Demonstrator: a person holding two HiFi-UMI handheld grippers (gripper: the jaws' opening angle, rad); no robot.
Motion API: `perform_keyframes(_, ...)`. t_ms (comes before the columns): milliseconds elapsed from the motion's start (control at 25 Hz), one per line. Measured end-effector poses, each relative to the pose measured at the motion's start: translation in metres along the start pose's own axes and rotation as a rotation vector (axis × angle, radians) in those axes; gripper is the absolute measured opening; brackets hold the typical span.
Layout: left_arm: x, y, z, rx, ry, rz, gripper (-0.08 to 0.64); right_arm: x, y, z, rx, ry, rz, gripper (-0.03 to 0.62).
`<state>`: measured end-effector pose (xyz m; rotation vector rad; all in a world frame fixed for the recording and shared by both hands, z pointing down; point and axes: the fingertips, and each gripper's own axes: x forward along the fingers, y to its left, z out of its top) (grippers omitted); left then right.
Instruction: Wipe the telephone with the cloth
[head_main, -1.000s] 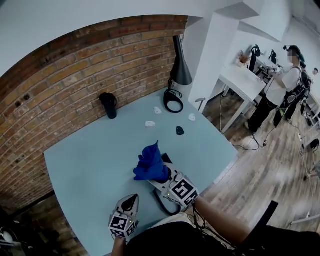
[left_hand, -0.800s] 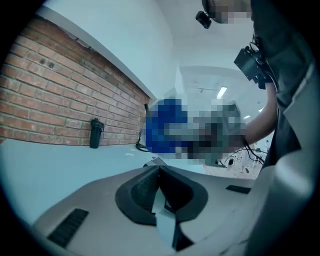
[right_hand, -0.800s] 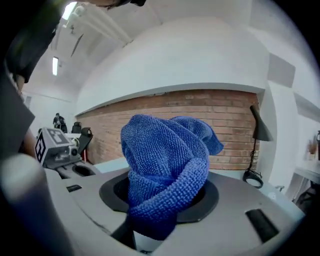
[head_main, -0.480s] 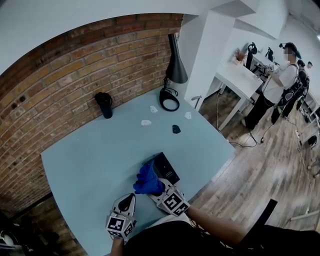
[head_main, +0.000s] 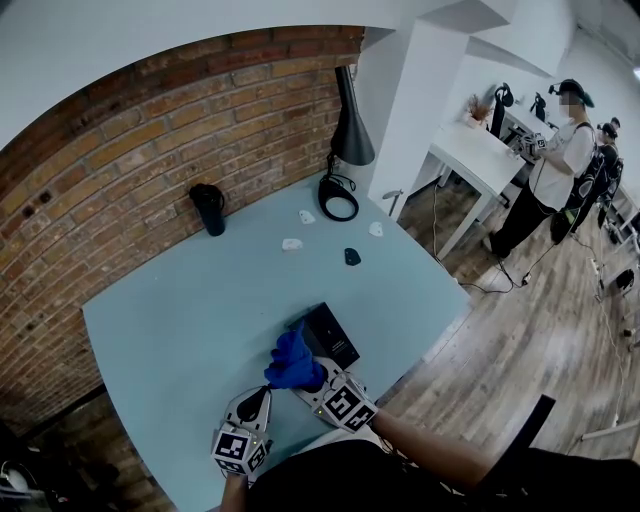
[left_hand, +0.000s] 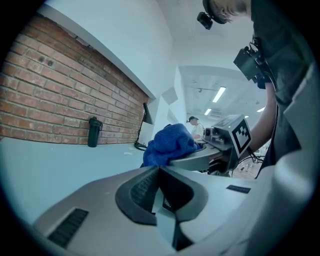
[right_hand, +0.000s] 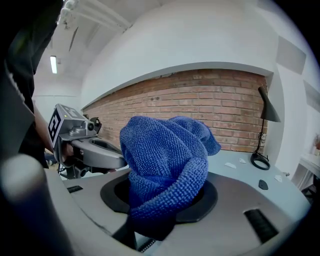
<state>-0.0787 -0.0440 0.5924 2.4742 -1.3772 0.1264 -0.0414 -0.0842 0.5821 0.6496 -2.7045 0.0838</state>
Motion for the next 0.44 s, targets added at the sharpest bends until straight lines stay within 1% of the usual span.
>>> perform_keyframes(440, 0.0025, -0.0075, 0.0013, 0.008, 0.011, -0.002, 0.0, -0.0056, 0.0033, -0.0059, 0.009, 0.0, 0.012, 0.196)
